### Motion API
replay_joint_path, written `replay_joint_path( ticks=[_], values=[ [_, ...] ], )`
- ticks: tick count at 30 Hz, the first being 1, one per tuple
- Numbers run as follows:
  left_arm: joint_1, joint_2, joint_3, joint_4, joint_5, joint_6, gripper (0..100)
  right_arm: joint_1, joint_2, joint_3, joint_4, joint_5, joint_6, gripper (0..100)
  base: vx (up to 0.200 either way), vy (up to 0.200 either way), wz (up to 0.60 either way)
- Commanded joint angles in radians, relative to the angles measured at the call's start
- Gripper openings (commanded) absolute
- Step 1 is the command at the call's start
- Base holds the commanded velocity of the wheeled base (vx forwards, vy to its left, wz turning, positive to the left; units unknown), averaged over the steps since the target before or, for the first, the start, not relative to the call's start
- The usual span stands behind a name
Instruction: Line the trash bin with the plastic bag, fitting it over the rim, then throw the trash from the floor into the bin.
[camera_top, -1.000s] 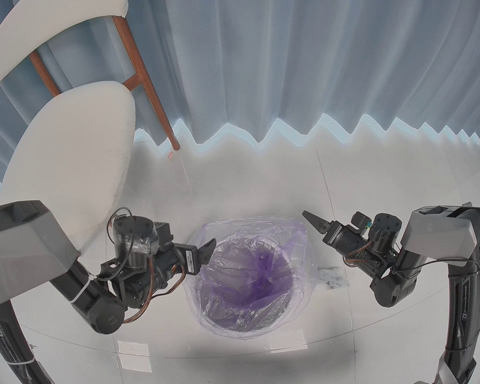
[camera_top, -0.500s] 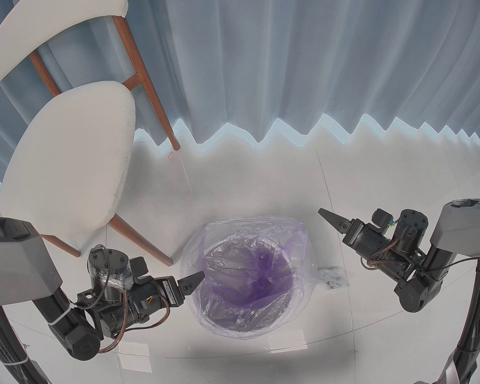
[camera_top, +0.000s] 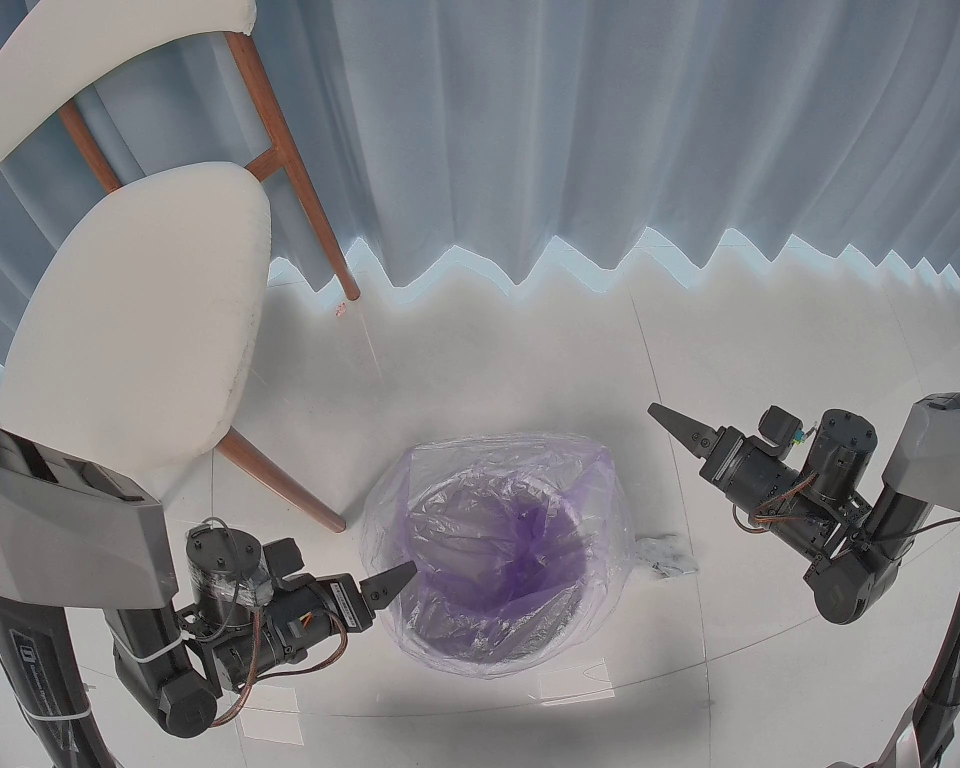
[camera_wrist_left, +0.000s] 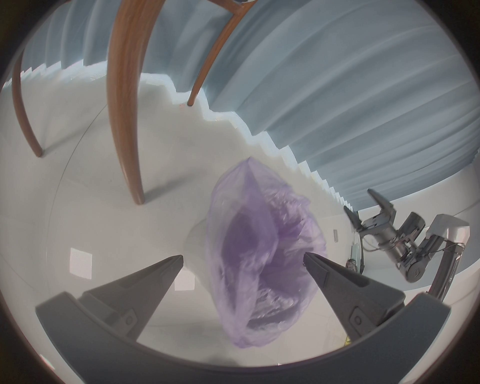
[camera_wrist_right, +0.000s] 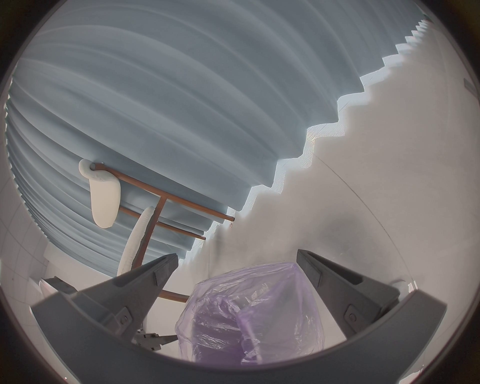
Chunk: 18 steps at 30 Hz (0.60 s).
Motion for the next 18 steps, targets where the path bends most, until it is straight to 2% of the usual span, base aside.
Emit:
replay_joint_path(
  ticks=[1,18],
  values=[
    [-0.006,0.076,0.020,0.006,-0.004,-0.002,100,0.000,-0.012,0.002,-0.018,0.001,0.001,100,0.000,0.000,0.00],
    [-0.029,0.107,0.011,0.006,0.002,0.004,100,-0.003,-0.012,0.008,-0.018,0.001,-0.002,100,0.000,0.000,0.00]
  ],
)
